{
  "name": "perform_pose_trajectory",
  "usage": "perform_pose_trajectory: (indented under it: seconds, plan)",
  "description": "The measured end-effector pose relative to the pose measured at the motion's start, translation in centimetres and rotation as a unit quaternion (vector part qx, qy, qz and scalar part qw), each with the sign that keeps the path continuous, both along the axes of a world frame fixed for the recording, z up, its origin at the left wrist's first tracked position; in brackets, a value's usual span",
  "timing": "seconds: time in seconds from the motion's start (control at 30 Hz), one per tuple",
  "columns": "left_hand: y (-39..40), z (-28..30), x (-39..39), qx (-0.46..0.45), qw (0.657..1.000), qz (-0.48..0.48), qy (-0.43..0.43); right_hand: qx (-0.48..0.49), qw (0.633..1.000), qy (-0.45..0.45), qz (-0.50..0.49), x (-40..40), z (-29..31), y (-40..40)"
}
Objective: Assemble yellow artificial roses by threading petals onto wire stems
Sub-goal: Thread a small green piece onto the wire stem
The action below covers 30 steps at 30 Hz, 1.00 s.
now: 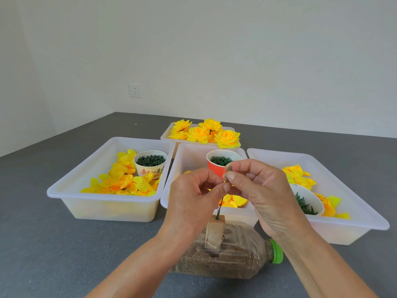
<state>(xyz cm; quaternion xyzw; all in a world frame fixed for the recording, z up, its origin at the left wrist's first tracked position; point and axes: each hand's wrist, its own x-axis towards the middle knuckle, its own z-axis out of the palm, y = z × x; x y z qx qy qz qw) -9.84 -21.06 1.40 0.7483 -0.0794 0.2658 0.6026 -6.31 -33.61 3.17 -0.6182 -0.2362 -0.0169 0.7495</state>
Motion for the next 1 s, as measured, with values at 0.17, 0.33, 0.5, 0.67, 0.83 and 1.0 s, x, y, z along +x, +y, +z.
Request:
perform_pose_trajectory:
  seconds: [0.17,0.33,0.5,0.67,0.83,1.0]
  plan:
    - [0.0,-0.1,0.0,0.000,1.000,-0.004,0.004,0.011,1.000,0.009,0.002,0.1,-0.1,-0.1]
    - [0.0,-0.1,0.1,0.000,1.000,-0.005,0.004,0.017,1.000,-0.006,0.004,0.3,-0.5,-0.2]
    - [0.0,-0.1,0.1,-0.004,1.000,-0.011,0.006,0.017,0.998,-0.061,0.026,0.5,-0.8,-0.2]
    - [-0.1,-0.2,0.2,-0.010,1.000,-0.014,0.008,0.026,0.997,-0.056,0.044,0.6,-1.4,-0.3]
    - [-0.1,-0.3,0.2,-0.013,1.000,-0.009,0.010,0.069,0.992,0.062,0.085,1.0,-1.4,0.1]
    - [-0.1,-0.2,0.1,-0.008,1.000,-0.007,0.015,0.047,0.986,0.116,0.112,1.3,-1.1,-0.1]
